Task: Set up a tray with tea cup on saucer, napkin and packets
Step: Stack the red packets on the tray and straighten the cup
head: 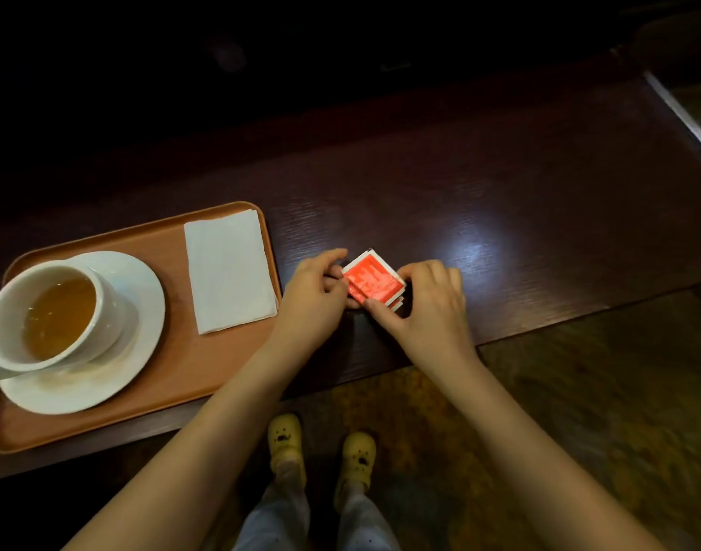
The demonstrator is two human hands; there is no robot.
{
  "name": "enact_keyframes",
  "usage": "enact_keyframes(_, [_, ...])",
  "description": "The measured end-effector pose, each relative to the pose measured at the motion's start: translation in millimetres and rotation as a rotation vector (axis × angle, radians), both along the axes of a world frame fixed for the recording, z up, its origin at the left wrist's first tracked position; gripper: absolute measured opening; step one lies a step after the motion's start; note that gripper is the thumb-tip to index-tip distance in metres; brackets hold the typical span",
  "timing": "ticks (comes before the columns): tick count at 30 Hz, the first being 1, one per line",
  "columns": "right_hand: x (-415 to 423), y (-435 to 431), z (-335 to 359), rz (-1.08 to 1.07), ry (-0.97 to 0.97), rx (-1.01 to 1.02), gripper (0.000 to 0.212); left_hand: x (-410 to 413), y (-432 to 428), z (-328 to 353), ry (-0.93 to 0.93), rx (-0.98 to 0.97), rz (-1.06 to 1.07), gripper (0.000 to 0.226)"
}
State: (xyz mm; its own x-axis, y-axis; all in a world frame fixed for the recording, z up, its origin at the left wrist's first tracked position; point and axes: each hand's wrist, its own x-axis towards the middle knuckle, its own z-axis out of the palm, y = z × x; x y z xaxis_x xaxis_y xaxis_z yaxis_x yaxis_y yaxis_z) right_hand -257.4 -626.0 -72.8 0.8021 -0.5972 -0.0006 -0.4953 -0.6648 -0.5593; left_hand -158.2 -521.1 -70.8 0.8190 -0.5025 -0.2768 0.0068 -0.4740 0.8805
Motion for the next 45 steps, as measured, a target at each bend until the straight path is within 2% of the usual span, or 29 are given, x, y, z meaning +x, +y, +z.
enact_keyframes(2, [2, 5, -1, 0.029, 0.031, -0.035, 0.046, 0, 2, 3, 0.123, -0.028, 0.051, 0.034])
enact_keyframes(5, [2, 8, -1, 0.051, 0.053, -0.068, 0.052, 3, 1, 5, 0.078, 0.033, 0.009, 0.041])
enact_keyframes(8, [-1, 7, 2, 0.144, 0.016, -0.008, 0.060, 4, -1, 8, 0.083, 0.029, 0.041, 0.039])
enact_keyframes(12, [-2, -1, 7, 0.276, -0.089, 0.021, 0.027, 2, 0, 19, 0.301, -0.156, 0.127, 0.029])
enact_keyframes(14, [2, -7, 9, 0.284, -0.118, 0.065, 0.022, 2, 6, 25, 0.256, -0.136, 0.061, 0.021])
enact_keyframes(16, [8, -11, 14, 0.265, -0.122, 0.243, 0.018, 4, 14, 31, 0.076, -0.038, -0.073, 0.015])
enact_keyframes(18, [15, -16, 19, 0.236, -0.111, 0.512, 0.013, 8, 22, 37, -0.085, 0.023, -0.161, 0.019])
enact_keyframes(20, [21, -16, 24, 0.247, -0.094, 0.732, 0.010, 13, 28, 44, -0.163, 0.030, -0.178, 0.023])
enact_keyframes(22, [26, -12, 26, 0.257, -0.117, 0.804, 0.008, 18, 32, 50, -0.154, 0.015, -0.143, 0.022])
enact_keyframes(23, [27, -10, 27, 0.254, -0.139, 0.776, 0.015, 20, 34, 52, -0.128, 0.006, -0.118, 0.022])
enact_keyframes(24, [28, -8, 29, 0.265, -0.151, 0.709, 0.029, 21, 37, 54, -0.097, -0.007, -0.088, 0.023])
enact_keyframes(26, [31, -5, 35, 0.385, -0.138, 0.496, 0.063, 22, 44, 56, -0.028, -0.059, -0.027, 0.023])
enact_keyframes(27, [32, -2, 38, 0.474, -0.116, 0.385, 0.071, 22, 48, 56, -0.001, -0.081, -0.002, 0.021])
enact_keyframes(29, [37, 5, 44, 0.589, -0.082, 0.226, 0.067, 22, 57, 57, 0.041, -0.106, 0.041, 0.020])
enact_keyframes(31, [44, 14, 49, 0.617, -0.073, 0.162, 0.058, 21, 68, 59, 0.067, -0.108, 0.074, 0.026])
enact_keyframes(34, [54, 28, 52, 0.685, -0.054, 0.140, 0.054, 20, 89, 61, -0.066, -0.008, 0.059, 0.045])
enact_keyframes(38, [67, 47, 51, 0.778, -0.008, 0.149, 0.056, 19, 119, 61, -0.229, 0.124, -0.150, 0.071])
enact_keyframes(42, [74, 70, 44, 0.824, 0.036, 0.187, 0.059, 18, 134, 52, -0.379, 0.279, -0.129, 0.064])
enact_keyframes(45, [74, 85, 38, 0.814, 0.083, 0.223, 0.064, 18, 142, 42, -0.412, 0.333, -0.103, 0.058])
